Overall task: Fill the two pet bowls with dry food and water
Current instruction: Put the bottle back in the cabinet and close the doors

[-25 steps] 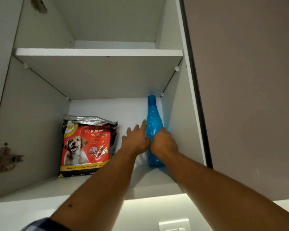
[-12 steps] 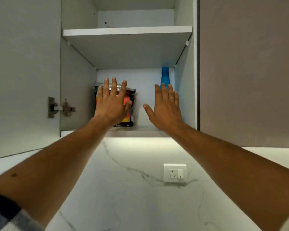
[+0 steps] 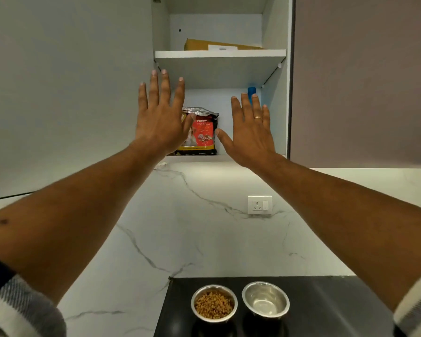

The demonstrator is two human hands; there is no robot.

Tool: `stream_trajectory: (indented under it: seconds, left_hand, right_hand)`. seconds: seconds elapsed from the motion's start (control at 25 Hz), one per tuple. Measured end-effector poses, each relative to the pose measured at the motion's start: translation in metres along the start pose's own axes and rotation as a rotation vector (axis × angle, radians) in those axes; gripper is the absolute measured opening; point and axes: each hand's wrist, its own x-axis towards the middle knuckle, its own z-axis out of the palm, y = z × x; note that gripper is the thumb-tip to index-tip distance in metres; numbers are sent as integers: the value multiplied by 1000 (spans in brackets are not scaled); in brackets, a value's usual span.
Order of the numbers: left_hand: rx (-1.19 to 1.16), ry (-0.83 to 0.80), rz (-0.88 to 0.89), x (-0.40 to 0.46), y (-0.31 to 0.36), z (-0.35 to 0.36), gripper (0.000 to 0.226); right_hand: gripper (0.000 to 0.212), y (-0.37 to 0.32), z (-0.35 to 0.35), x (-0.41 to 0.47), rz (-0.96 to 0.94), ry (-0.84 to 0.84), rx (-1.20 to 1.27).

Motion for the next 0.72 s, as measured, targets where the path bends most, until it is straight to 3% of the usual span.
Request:
stream_trajectory:
  seconds: [0.48, 0.72]
  left_hand:
    - [170, 66, -53, -49, -70, -148, 77]
    - [216, 247, -182, -67, -87, -195, 74]
  right_hand:
    - [83, -37, -116, -53, -55, -30, -6]
    - [82, -48, -135, -85, -87, -59, 70]
